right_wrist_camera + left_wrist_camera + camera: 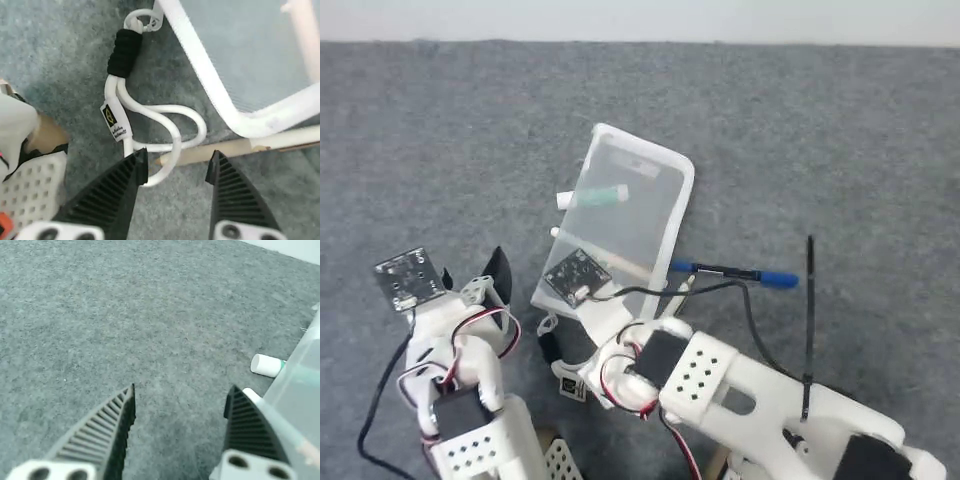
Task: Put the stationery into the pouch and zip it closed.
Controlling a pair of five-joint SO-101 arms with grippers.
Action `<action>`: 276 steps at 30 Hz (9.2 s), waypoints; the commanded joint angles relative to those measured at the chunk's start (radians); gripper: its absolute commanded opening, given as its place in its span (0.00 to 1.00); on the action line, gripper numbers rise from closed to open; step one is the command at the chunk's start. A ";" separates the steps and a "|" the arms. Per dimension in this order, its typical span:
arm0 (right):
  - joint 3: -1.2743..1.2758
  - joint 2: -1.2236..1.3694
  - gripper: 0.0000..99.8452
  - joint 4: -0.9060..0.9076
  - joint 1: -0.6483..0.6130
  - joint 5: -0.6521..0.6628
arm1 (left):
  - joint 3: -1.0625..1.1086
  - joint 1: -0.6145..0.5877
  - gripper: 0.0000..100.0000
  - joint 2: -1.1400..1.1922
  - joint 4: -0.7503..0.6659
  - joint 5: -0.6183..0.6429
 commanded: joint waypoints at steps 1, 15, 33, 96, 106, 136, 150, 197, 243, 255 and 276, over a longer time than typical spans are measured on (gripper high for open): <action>0.041 -0.042 0.19 -0.116 -0.008 0.008 | -0.048 -0.002 0.27 -0.015 -0.029 0.015; 0.104 0.114 0.19 -0.291 0.061 0.011 | -0.048 0.000 0.27 -0.015 -0.029 0.015; -0.012 0.328 0.01 -0.263 0.107 0.014 | -0.048 0.000 0.27 -0.015 -0.029 0.014; -0.140 -0.463 0.23 0.458 0.605 0.583 | -0.048 -0.002 0.27 -0.015 -0.029 0.015; -0.106 -0.214 0.23 0.320 0.524 0.628 | -0.048 -0.002 0.27 -0.015 -0.029 0.015; -0.052 0.219 0.23 0.028 0.452 0.776 | -0.047 -0.002 0.27 -0.015 -0.029 0.011; -0.054 0.291 0.22 -0.041 0.526 0.813 | -0.033 0.000 0.27 -0.015 -0.029 0.011; -0.275 -0.251 0.01 0.036 0.449 0.683 | -0.127 0.048 0.34 -0.014 -0.021 0.015; -0.107 -0.433 0.01 -0.088 0.371 0.609 | -0.222 0.563 0.34 -0.012 0.037 0.103; -0.107 -0.433 0.01 -0.056 0.366 0.611 | -0.174 0.554 0.31 -0.011 -0.026 0.094; -0.081 -0.538 0.01 0.015 0.366 0.611 | -0.134 0.554 0.21 -0.011 -0.066 0.011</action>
